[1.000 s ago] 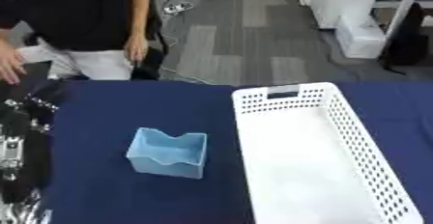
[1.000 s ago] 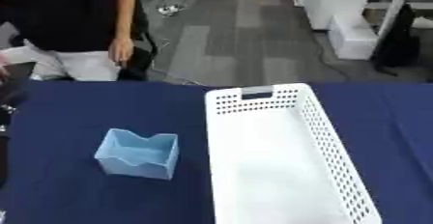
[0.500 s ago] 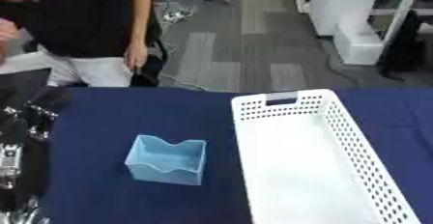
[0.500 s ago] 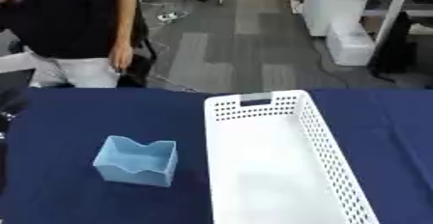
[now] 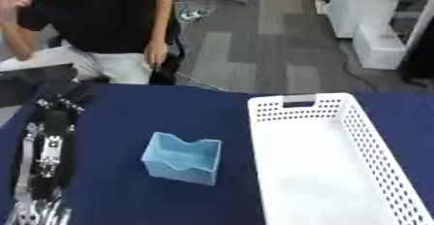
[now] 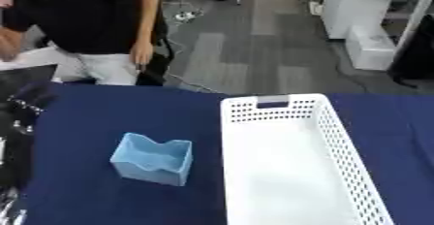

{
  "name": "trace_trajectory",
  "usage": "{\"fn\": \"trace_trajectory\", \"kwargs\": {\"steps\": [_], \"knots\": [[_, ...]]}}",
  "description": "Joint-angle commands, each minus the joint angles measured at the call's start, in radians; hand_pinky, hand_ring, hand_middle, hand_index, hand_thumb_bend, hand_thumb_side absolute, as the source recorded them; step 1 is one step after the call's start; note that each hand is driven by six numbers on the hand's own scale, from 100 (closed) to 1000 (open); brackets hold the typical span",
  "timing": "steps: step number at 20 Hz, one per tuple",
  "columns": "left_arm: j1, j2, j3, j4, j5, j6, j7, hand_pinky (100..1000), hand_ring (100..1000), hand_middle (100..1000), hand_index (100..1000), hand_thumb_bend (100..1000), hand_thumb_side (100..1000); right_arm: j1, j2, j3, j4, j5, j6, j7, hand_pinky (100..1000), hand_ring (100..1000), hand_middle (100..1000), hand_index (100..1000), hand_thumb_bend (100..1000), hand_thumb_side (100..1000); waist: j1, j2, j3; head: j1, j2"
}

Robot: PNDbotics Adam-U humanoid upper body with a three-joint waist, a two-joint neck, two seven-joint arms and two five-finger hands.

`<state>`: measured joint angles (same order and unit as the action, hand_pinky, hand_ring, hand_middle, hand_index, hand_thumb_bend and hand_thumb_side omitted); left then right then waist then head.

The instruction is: Pick up objects on the table and place them in the box.

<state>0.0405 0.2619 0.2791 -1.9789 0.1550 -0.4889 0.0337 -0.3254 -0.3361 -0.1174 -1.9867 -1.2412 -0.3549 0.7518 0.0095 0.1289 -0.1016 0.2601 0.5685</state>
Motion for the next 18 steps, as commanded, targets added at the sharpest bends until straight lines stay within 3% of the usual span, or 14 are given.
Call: {"fn": "trace_trajectory", "kwargs": {"steps": [1, 4, 5, 6, 7, 9, 14, 15, 16, 17, 18], "knots": [[-0.015, 0.015, 0.015, -0.006, -0.051, 0.014, -0.001, 699, 788, 853, 861, 100, 618, -0.003, -0.014, -0.004, -0.013, 0.007, -0.012, 0.021, 795, 815, 863, 851, 100, 911, 0.004, -0.006, 0.003, 0.029, 0.012], [-0.018, 0.017, 0.026, -0.002, -0.113, 0.024, 0.005, 631, 726, 823, 844, 100, 621, 0.003, -0.018, -0.004, -0.013, 0.016, -0.007, 0.028, 796, 814, 863, 852, 100, 908, 0.009, -0.003, 0.008, 0.036, 0.015], [-0.010, 0.031, 0.028, 0.005, -0.138, 0.027, 0.001, 622, 703, 815, 838, 100, 500, 0.006, -0.020, -0.003, -0.013, 0.020, -0.004, 0.029, 798, 814, 863, 854, 100, 907, 0.014, -0.004, 0.008, 0.039, 0.018], [-0.003, 0.048, 0.029, 0.014, -0.162, 0.027, -0.006, 621, 702, 813, 836, 100, 470, 0.008, -0.022, -0.003, -0.013, 0.022, -0.002, 0.030, 798, 814, 863, 855, 100, 906, 0.018, -0.004, 0.007, 0.041, 0.020], [0.007, 0.078, 0.027, 0.027, -0.189, 0.024, -0.018, 623, 702, 812, 838, 100, 366, 0.009, -0.025, -0.002, -0.013, 0.026, 0.001, 0.030, 799, 813, 861, 857, 100, 905, 0.023, -0.005, 0.005, 0.044, 0.023], [0.022, 0.146, 0.020, 0.060, -0.237, 0.012, -0.044, 628, 709, 818, 844, 138, 296, 0.012, -0.029, 0.001, -0.013, 0.031, 0.008, 0.031, 800, 813, 858, 858, 100, 903, 0.032, -0.006, 0.002, 0.048, 0.027], [0.025, 0.327, -0.002, 0.150, -0.333, -0.051, -0.066, 580, 694, 841, 863, 270, 209, 0.019, -0.035, 0.005, -0.013, 0.045, 0.022, 0.038, 802, 812, 857, 868, 100, 898, 0.045, -0.003, 0.000, 0.046, 0.030], [0.019, 0.367, -0.011, 0.167, -0.345, -0.067, -0.066, 667, 747, 868, 883, 293, 233, 0.021, -0.036, 0.006, -0.013, 0.048, 0.024, 0.040, 802, 809, 854, 870, 100, 896, 0.048, -0.003, -0.001, 0.048, 0.031], [0.013, 0.397, -0.019, 0.185, -0.354, -0.083, -0.064, 643, 734, 861, 879, 290, 225, 0.022, -0.036, 0.006, -0.013, 0.051, 0.025, 0.041, 802, 810, 854, 870, 100, 896, 0.049, -0.002, 0.000, 0.048, 0.032], [0.004, 0.429, -0.024, 0.203, -0.367, -0.103, -0.062, 786, 818, 904, 914, 346, 254, 0.023, -0.037, 0.007, -0.013, 0.054, 0.027, 0.043, 799, 807, 853, 871, 100, 896, 0.051, -0.001, 0.000, 0.051, 0.037], [-0.007, 0.462, -0.031, 0.226, -0.381, -0.119, -0.060, 794, 823, 907, 917, 351, 255, 0.023, -0.038, 0.009, -0.013, 0.056, 0.029, 0.045, 799, 807, 852, 871, 100, 896, 0.053, -0.001, -0.001, 0.053, 0.041]]}}
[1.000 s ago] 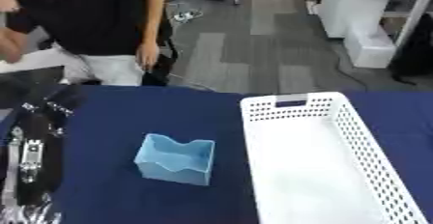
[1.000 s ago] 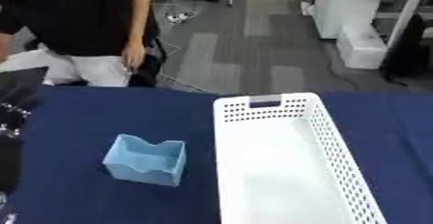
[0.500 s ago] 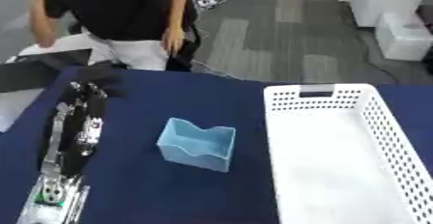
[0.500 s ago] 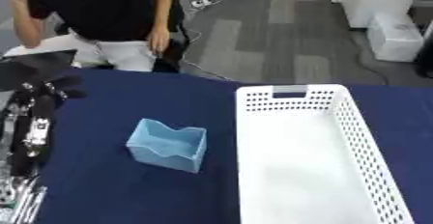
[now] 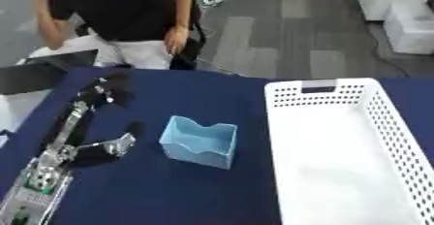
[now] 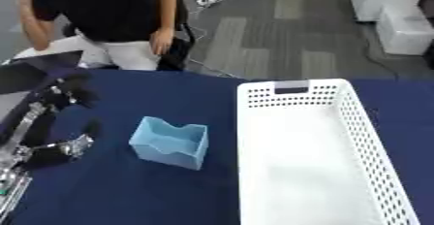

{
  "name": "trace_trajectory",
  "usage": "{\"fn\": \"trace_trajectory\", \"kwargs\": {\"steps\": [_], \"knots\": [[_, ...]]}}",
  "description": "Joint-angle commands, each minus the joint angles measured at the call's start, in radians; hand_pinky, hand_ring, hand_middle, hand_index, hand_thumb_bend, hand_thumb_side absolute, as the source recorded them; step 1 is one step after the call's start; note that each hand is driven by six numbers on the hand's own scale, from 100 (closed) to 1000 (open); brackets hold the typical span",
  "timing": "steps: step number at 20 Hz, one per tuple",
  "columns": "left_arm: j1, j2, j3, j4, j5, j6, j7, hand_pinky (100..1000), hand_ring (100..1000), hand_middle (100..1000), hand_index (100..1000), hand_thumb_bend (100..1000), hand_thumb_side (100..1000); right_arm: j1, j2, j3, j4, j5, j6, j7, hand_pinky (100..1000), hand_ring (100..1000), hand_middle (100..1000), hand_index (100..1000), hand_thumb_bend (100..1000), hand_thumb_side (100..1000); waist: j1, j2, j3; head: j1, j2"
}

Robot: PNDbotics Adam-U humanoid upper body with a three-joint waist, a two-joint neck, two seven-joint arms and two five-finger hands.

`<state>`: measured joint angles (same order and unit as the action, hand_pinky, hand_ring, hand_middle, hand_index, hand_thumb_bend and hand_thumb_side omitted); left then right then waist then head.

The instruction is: Pick up objects on the table and place them in the box.

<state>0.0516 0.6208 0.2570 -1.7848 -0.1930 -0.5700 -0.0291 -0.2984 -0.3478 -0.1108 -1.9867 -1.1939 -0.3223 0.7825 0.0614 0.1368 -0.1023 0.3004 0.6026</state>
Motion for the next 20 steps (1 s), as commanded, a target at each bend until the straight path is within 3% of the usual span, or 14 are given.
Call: {"fn": "trace_trajectory", "kwargs": {"steps": [1, 6, 10, 17, 20], "knots": [[-0.027, 0.130, -0.015, 0.054, -0.048, -0.053, 0.004, 830, 847, 920, 933, 384, 268, -0.004, -0.026, 0.003, -0.013, 0.010, -0.002, 0.016, 797, 805, 852, 872, 100, 895, 0.002, -0.008, -0.002, 0.014, 0.010], [-0.066, 0.249, -0.053, 0.151, -0.131, -0.123, 0.010, 853, 865, 918, 937, 439, 275, -0.004, -0.028, 0.006, -0.013, 0.016, 0.005, 0.021, 796, 799, 848, 872, 100, 894, 0.009, -0.004, -0.009, 0.014, 0.018], [-0.098, 0.309, -0.095, 0.216, -0.164, -0.160, 0.029, 854, 867, 916, 935, 433, 295, -0.006, -0.030, 0.009, -0.013, 0.018, 0.008, 0.027, 795, 797, 847, 872, 100, 894, 0.013, -0.001, -0.015, 0.013, 0.018], [-0.156, 0.353, -0.179, 0.294, -0.129, -0.188, 0.028, 828, 849, 913, 927, 300, 386, -0.008, -0.029, 0.013, -0.013, 0.016, 0.015, 0.031, 790, 792, 838, 868, 100, 896, 0.016, 0.000, -0.025, 0.011, 0.018], [-0.185, 0.368, -0.216, 0.311, -0.099, -0.199, 0.001, 825, 847, 910, 925, 288, 406, -0.011, -0.028, 0.014, -0.013, 0.015, 0.017, 0.030, 789, 791, 837, 867, 100, 896, 0.017, 0.000, -0.031, 0.013, 0.019]]}}
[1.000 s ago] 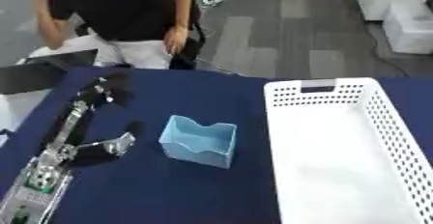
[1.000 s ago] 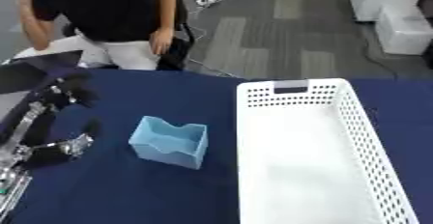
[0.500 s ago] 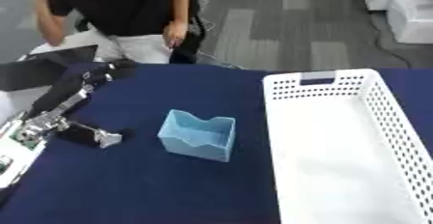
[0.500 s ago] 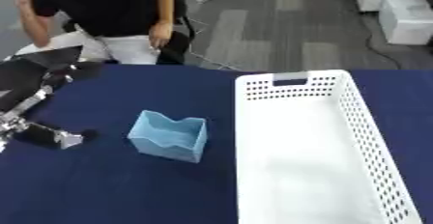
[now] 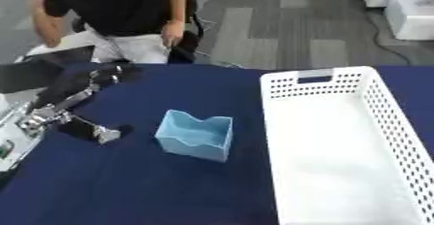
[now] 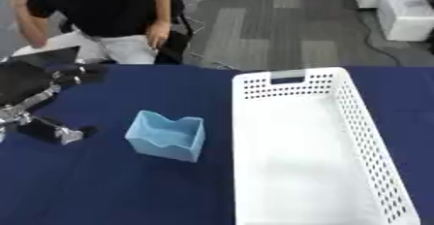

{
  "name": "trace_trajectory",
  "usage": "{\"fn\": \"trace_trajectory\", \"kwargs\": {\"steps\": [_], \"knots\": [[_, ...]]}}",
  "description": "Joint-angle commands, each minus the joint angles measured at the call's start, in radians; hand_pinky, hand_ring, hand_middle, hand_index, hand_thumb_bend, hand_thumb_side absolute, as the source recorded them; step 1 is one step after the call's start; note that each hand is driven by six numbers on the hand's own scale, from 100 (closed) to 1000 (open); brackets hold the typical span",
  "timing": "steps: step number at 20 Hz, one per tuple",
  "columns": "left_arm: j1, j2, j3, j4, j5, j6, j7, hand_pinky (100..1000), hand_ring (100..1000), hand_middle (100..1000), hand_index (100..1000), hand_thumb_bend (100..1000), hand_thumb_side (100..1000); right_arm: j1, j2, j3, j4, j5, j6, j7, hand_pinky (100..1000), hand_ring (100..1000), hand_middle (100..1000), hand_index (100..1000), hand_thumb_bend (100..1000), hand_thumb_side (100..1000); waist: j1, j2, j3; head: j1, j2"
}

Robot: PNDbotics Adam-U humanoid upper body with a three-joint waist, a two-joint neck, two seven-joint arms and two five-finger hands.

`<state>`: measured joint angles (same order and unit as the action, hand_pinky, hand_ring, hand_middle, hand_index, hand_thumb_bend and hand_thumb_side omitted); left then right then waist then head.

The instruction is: Pick up objects on the table and place them in the box.

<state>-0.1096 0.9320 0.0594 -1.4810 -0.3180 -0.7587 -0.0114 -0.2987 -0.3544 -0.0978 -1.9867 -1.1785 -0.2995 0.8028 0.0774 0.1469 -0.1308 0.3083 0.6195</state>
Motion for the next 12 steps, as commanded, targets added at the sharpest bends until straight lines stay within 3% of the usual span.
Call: {"fn": "trace_trajectory", "kwargs": {"steps": [1, 7, 10, 12], "knots": [[-0.034, 0.062, -0.028, 0.013, 0.034, -0.013, -0.026, 825, 847, 910, 924, 288, 412, -0.011, -0.022, 0.002, -0.013, -0.001, -0.005, 0.010, 789, 791, 837, 867, 100, 896, 0.001, -0.010, -0.003, 0.005, 0.002], [-0.098, 0.091, -0.062, 0.065, 0.037, -0.038, -0.058, 795, 824, 880, 908, 353, 440, -0.017, -0.023, 0.005, -0.013, -0.004, -0.002, 0.012, 787, 790, 834, 865, 100, 899, 0.004, -0.007, -0.012, 0.006, 0.002], [-0.123, 0.101, -0.075, 0.094, -0.002, -0.071, -0.080, 801, 833, 879, 921, 533, 556, -0.018, -0.023, 0.005, -0.013, -0.004, -0.001, 0.014, 787, 790, 833, 865, 100, 897, 0.004, -0.005, -0.015, 0.007, 0.003], [-0.136, 0.106, -0.088, 0.117, -0.039, -0.104, -0.119, 810, 847, 897, 947, 561, 639, -0.020, -0.024, 0.005, -0.013, -0.004, -0.001, 0.016, 787, 790, 833, 865, 100, 897, 0.005, -0.003, -0.017, 0.008, 0.004]]}}
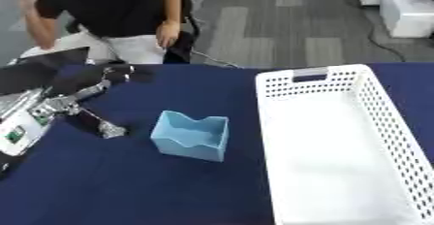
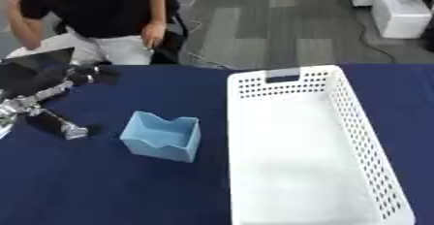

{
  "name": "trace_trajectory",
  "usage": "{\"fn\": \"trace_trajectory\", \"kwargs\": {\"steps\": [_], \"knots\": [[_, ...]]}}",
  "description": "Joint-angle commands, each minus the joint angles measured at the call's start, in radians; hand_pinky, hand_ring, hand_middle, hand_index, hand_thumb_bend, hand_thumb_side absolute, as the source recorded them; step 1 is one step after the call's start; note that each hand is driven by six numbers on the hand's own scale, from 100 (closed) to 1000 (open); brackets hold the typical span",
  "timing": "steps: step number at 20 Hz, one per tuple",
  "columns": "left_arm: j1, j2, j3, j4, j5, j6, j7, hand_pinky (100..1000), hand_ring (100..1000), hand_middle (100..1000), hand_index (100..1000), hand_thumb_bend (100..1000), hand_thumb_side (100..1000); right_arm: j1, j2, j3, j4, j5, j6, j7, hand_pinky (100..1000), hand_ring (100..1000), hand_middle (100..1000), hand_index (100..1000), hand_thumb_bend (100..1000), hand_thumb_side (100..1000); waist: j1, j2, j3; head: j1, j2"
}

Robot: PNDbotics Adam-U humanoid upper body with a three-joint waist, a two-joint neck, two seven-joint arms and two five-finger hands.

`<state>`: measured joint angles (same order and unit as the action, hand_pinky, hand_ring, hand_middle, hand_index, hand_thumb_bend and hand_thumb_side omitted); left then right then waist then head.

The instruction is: Pick up objects on the table and place them in the box.

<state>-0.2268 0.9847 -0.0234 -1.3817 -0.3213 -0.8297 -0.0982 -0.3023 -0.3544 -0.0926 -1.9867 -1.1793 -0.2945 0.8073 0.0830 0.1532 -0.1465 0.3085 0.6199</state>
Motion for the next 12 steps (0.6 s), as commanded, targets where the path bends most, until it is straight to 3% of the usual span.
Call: {"fn": "trace_trajectory", "kwargs": {"steps": [1, 7, 12], "knots": [[-0.025, 0.053, -0.012, 0.031, -0.054, -0.046, -0.059, 814, 852, 903, 956, 568, 670, -0.017, -0.024, 0.000, -0.013, -0.003, -0.006, 0.012, 786, 789, 833, 865, 100, 897, -0.001, -0.009, -0.002, 0.008, 0.004], [-0.047, 0.049, -0.030, 0.067, -0.129, -0.073, -0.207, 821, 860, 913, 965, 619, 794, -0.020, -0.024, 0.000, -0.013, -0.004, -0.008, 0.015, 784, 789, 832, 864, 100, 897, -0.001, -0.005, -0.008, 0.006, 0.005], [-0.068, 0.058, -0.047, 0.065, -0.154, -0.077, -0.283, 830, 868, 908, 964, 669, 824, -0.021, -0.025, 0.001, -0.013, -0.004, -0.008, 0.016, 782, 787, 832, 863, 100, 898, 0.000, -0.004, -0.010, 0.005, 0.008]]}}
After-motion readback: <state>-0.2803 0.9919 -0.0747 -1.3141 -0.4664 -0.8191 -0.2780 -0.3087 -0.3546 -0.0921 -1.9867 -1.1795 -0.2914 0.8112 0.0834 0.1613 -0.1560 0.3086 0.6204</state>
